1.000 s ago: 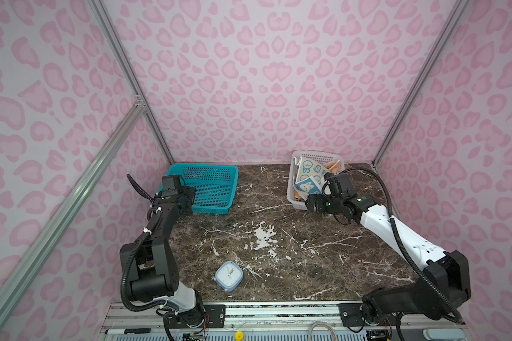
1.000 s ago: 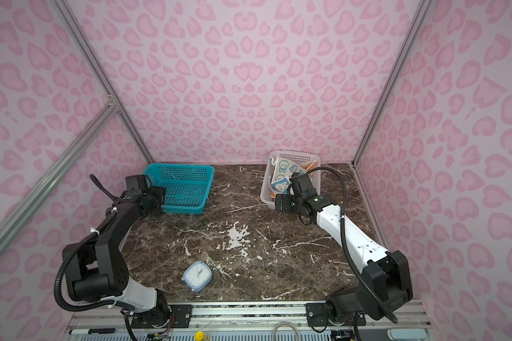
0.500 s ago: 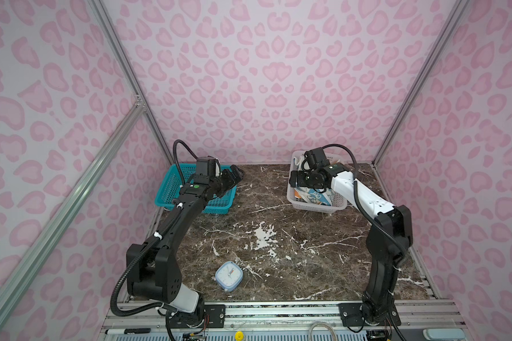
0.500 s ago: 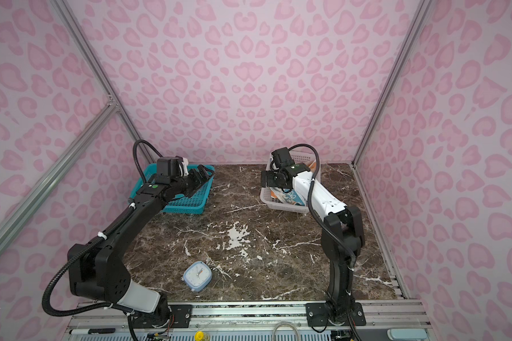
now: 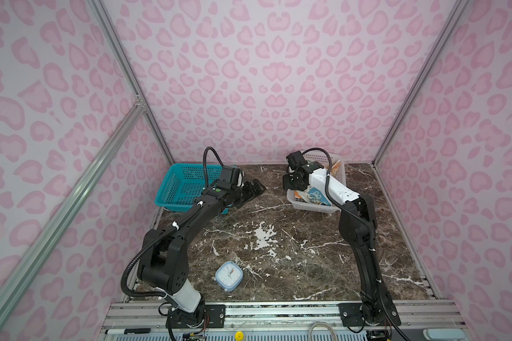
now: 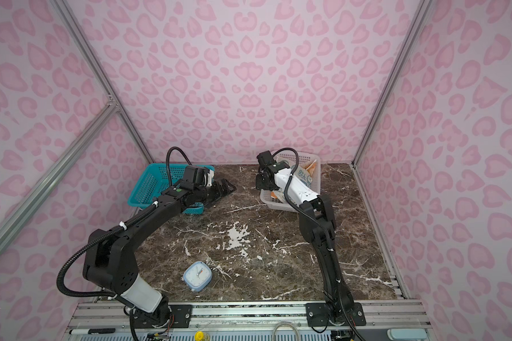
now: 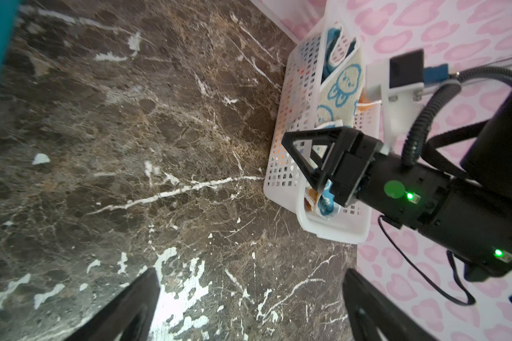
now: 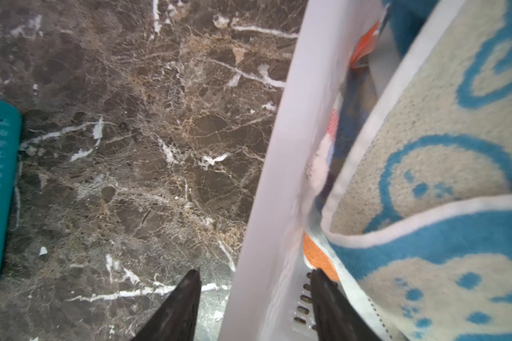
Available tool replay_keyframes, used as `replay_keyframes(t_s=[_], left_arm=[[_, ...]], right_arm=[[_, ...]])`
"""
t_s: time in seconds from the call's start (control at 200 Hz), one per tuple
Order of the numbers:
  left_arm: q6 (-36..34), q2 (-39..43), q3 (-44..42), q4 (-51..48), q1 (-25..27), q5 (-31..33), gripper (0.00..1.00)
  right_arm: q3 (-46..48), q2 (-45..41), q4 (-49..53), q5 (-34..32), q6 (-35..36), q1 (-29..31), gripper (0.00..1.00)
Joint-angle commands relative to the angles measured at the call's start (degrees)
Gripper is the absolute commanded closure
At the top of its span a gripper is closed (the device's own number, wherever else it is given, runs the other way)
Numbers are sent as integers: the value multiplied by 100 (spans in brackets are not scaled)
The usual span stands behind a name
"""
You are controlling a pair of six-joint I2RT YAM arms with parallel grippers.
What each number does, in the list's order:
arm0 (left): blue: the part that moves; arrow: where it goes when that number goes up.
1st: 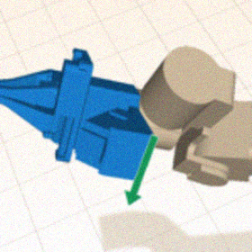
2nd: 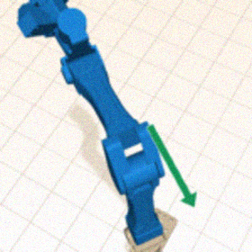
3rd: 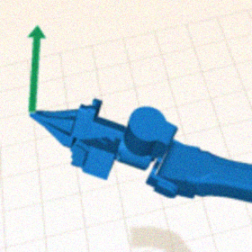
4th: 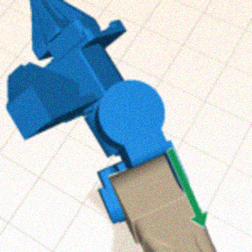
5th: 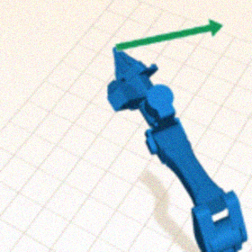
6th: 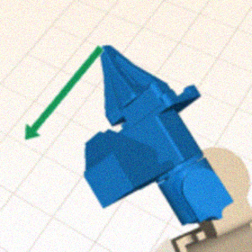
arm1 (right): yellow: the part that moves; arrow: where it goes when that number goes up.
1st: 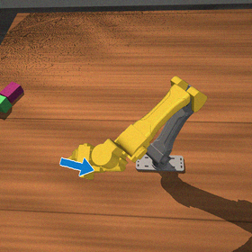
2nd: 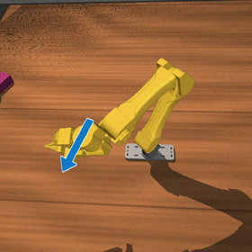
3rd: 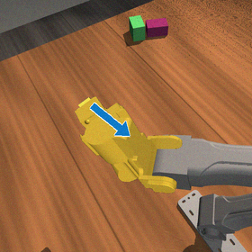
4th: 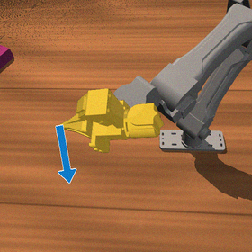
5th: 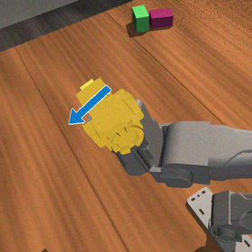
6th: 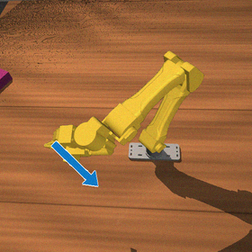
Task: Fold and stack the towels
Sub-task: 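Reach the right gripper into the white basket and grasp the blue towel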
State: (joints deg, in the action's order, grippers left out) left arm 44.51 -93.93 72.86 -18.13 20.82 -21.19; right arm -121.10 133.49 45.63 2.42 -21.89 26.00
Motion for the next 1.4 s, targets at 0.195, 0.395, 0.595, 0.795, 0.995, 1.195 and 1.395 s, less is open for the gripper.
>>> replay_keyframes(t_s=[0.195, 0.395, 0.595, 0.795, 0.995, 1.195, 1.395], left_arm=[[-114, -549, 282, 90, 80, -283, 2], [14, -1072, 739, 106, 124, -515, 2], [90, -1390, 1143, 173, 249, -509, 2], [179, -1782, 1542, 187, 456, -583, 2], [181, -1927, 1722, 169, 545, -597, 2], [122, -2019, 1901, 180, 603, -665, 2], [-20, -1999, 1971, 108, 678, -693, 2]], right_arm=[[668, -209, 316, -920, 288, -105, 83], [1838, -1048, 86, -1354, 396, -427, 93], [2955, -1844, -207, -1629, 605, -931, 94], [3356, -2108, -364, -1751, 1044, -1301, 93], [3224, -2047, -327, -1973, 1532, -1361, 90], [3357, -2203, -420, -2239, 1616, -1379, 70], [3316, -2687, -349, -1896, 1370, -1438, 24]])
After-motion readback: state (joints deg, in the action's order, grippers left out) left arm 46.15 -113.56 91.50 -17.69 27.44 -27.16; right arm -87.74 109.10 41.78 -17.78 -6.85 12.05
